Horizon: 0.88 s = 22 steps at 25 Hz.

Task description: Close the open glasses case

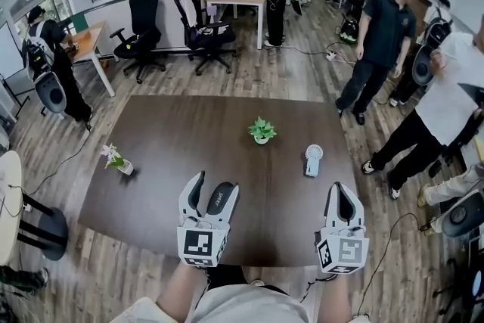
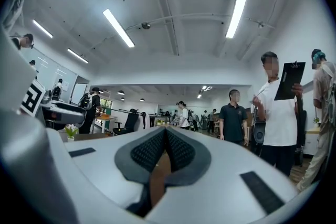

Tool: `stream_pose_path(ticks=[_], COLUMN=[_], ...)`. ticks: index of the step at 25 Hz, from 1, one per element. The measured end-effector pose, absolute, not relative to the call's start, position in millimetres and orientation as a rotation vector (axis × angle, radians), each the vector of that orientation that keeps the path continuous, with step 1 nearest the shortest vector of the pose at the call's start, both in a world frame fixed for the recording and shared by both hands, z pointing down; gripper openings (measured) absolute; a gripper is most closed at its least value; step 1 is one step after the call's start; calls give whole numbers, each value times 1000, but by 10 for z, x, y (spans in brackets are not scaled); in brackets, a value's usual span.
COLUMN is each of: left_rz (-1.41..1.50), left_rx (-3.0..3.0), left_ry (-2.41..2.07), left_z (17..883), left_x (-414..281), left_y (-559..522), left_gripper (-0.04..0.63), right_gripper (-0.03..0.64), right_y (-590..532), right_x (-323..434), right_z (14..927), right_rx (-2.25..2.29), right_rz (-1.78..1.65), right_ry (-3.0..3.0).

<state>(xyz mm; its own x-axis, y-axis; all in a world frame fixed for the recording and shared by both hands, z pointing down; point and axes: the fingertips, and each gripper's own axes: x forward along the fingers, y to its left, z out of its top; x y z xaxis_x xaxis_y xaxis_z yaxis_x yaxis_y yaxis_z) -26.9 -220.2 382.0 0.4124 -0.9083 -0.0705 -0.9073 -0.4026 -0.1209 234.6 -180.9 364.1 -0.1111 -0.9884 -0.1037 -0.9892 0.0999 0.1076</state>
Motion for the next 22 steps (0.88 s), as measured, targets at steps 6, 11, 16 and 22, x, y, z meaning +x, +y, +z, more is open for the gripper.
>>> stream_pose_path(ticks=[6, 11, 16, 22], left_rz=[-17, -35, -17, 30], left_rx=[-2512, -2490, -2443, -2448], left_ry=[1634, 1627, 1655, 1661], left_z=[3844, 3809, 3786, 3730], left_x=[-293, -277, -345, -375], left_y=[-2211, -2181, -2158, -2110], left_gripper=[318, 271, 138, 2], right_gripper=[2, 2, 2, 2], right_y=[-1822, -1812, -1820, -1819], right_x=[2312, 2329, 2331, 2325], right_z=[3662, 3683, 3703, 3720], right_rx=[-2093, -2102, -2105, -2105], right_rz=[239, 226, 224, 217], right_ry=[2331, 2329, 2329, 2339])
